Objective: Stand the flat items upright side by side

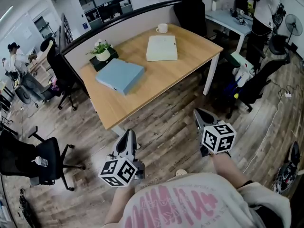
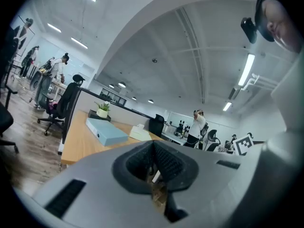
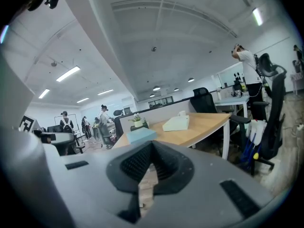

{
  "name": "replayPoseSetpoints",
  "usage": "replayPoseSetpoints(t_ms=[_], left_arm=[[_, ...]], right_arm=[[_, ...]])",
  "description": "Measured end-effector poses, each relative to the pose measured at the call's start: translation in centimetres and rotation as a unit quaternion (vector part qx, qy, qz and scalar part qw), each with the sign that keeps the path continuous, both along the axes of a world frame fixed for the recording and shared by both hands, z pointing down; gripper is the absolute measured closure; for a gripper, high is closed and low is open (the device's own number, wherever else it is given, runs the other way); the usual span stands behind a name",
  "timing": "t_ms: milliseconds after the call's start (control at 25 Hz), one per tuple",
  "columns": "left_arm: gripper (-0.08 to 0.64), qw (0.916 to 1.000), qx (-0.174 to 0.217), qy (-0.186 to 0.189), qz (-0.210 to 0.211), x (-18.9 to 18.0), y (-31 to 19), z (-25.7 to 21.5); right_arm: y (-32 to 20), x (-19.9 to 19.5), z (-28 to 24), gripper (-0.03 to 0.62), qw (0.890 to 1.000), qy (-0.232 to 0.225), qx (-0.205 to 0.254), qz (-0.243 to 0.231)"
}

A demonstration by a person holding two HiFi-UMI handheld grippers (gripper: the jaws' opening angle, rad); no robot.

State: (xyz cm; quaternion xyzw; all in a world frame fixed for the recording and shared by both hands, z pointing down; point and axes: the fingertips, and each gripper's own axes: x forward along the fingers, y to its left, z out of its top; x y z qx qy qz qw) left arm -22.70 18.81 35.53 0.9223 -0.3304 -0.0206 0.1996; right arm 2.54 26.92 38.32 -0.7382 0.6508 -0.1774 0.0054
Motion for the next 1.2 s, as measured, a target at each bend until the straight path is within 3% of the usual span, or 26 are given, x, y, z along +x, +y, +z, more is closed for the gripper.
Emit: replayPoseSetpoints(t_ms=[280, 560, 840, 1200], left_arm=[[0.558, 0.9989, 0.015, 0.006, -0.043, 4.5, -3.6, -0.4], [0.558, 0.9961, -0.036, -0.018, -0.079, 5.8, -5.2, 3.9], [0.558, 0.9922, -0.084, -0.031, -0.087, 6.4, -8.4, 7.4], [0.56, 0.9863, -0.116, -0.027, -0.115, 7.3, -17.2, 9.1]], right_arm=[[-4.5, 5.0, -0.9, 0.595, 0.999, 0.01, 0.012, -0.034], [-7.6, 6.8, 4.3, 0.595, 0.997, -0.014, -0.041, -0.065], [-10.7, 7.5, 8.7, 0.595, 0.993, -0.04, -0.081, -0.073], [-19.4, 8.4, 9.9, 0.595, 0.988, -0.072, -0.106, -0.084]])
